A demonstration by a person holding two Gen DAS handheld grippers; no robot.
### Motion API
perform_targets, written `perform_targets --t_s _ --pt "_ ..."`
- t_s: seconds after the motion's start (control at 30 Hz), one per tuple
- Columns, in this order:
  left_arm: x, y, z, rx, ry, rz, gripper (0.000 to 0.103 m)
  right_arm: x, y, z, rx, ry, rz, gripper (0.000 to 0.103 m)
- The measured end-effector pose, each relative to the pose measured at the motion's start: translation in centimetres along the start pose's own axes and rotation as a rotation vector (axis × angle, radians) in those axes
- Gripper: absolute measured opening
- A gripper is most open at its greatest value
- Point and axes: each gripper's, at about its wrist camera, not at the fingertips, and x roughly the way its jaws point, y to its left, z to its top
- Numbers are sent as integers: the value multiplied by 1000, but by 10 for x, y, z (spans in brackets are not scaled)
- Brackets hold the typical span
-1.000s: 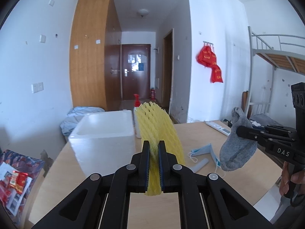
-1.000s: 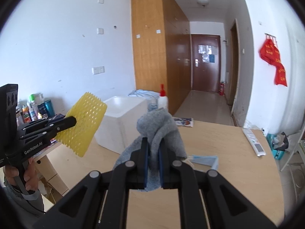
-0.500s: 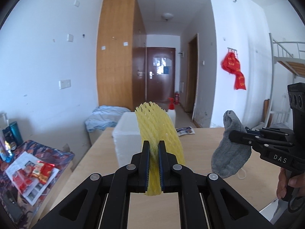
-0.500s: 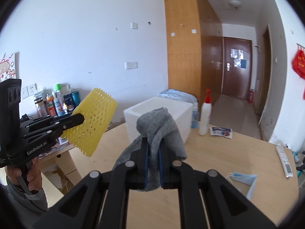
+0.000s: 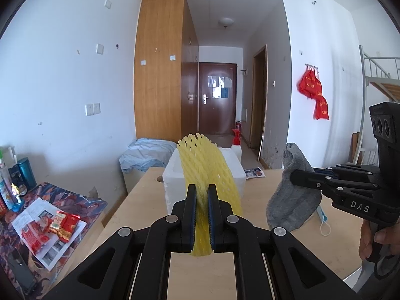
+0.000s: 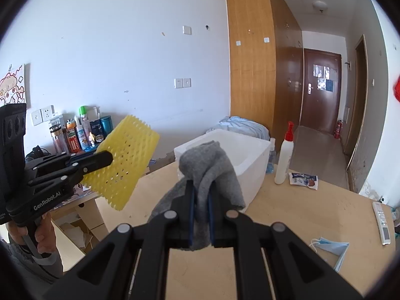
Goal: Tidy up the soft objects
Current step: 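Lift the net sleeve and grey cloth and carry both over the foam box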
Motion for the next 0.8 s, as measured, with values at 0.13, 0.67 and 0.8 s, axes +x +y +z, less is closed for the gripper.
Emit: perform_targets --t_s 0.13,0.67,0.8 --pt "7 1 1 2 12 -4 9 7 0 2 1 6 0 12" --pt "40 14 34 -2 -1 -5 9 33 -9 42 -27 8 -44 12" --pt "53 16 43 8 -3 -9 9 43 -13 51 -43 17 -58 12"
